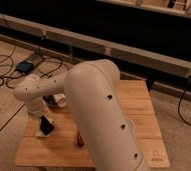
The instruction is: Place the eraser on the white sponge
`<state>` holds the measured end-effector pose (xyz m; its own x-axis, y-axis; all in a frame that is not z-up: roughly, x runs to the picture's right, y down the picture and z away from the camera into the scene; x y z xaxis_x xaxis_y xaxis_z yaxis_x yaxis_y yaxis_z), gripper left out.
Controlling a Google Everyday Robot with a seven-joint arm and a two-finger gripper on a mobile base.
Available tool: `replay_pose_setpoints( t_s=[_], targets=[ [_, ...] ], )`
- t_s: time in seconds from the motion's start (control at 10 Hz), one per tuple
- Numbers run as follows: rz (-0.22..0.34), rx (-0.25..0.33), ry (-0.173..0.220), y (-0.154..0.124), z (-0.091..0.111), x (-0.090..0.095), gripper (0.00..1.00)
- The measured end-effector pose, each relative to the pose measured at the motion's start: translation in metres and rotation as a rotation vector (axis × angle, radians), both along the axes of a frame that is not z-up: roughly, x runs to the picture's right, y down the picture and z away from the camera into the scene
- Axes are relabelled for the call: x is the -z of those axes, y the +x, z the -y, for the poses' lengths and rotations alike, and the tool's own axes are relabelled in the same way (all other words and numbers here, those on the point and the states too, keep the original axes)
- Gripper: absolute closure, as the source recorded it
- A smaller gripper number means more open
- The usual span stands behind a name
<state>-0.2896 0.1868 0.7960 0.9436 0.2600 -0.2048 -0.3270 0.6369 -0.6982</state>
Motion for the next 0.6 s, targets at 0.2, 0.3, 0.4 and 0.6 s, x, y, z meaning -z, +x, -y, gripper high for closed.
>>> replay_pose_setpoints(
  t_s=[0.2,0.3,0.4,0.6],
  targets=[
    [-0.001,-0.019,-0.012,0.0019,0.0027,0.0015,0.20],
    [0.003,-0.032,-0.023,0.0025,0.0049,0.0030,0.20],
    [0.001,-0.031,-0.027,0.0043,0.0040,0.0023,0.20],
    [0.005,-0.029,-0.027,0.0018,0.0032,0.0034,0.20]
  ],
)
